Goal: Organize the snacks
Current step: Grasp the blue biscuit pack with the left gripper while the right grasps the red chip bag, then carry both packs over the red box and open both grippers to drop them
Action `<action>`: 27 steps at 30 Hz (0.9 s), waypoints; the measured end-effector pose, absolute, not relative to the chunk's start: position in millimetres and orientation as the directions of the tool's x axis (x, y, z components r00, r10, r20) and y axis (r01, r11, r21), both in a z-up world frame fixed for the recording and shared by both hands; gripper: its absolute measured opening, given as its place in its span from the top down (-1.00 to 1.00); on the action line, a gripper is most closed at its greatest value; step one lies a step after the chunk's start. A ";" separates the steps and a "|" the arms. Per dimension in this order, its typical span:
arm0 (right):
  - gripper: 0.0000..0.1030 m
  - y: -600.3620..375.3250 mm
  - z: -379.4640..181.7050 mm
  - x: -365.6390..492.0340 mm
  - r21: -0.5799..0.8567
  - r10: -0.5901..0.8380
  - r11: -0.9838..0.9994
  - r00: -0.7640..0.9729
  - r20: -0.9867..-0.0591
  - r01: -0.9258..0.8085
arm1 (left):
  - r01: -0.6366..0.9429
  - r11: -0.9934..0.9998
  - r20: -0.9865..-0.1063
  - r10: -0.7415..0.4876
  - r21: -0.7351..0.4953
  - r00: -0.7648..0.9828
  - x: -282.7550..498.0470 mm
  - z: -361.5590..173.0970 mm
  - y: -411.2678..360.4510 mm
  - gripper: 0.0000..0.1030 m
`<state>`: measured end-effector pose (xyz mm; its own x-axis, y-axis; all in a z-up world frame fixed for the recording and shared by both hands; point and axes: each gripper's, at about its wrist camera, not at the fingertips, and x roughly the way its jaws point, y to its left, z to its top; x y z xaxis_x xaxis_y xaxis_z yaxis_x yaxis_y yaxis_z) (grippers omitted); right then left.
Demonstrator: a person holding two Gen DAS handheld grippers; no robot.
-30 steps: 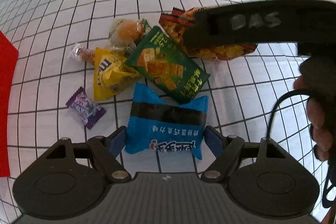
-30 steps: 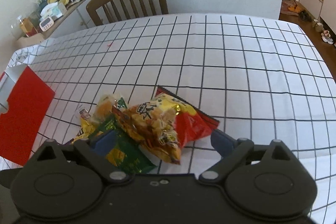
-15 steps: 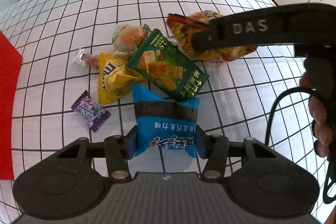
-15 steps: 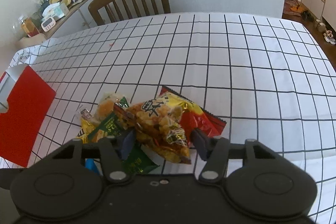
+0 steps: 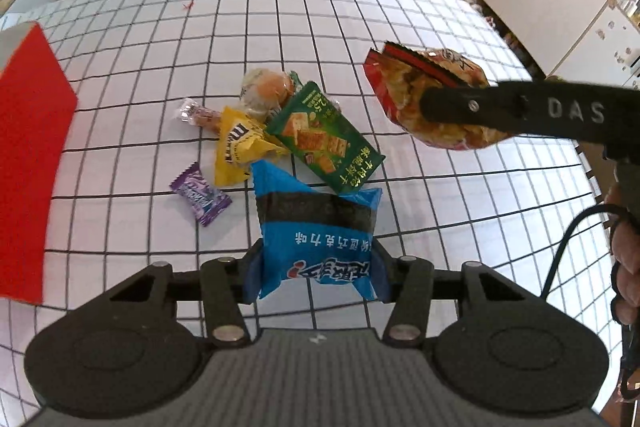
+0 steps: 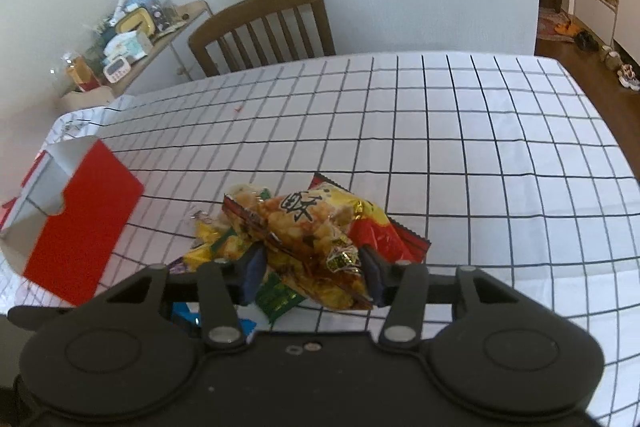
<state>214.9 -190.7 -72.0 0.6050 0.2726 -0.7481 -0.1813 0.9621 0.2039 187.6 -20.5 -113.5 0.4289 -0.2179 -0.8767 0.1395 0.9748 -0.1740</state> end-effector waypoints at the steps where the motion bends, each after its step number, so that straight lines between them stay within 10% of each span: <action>1: 0.05 -189.5 -67.3 210.2 0.205 0.277 0.961 0.606 -0.746 -0.187 | 0.137 0.974 -0.874 -0.221 -0.178 0.434 184.3 -109.8 -18.9 0.03; 27: 0.04 -74.6 8.6 158.3 0.206 0.421 0.897 0.613 -0.669 -0.391 | -0.065 0.977 -0.783 -0.120 -0.201 0.610 118.7 -9.5 107.7 0.02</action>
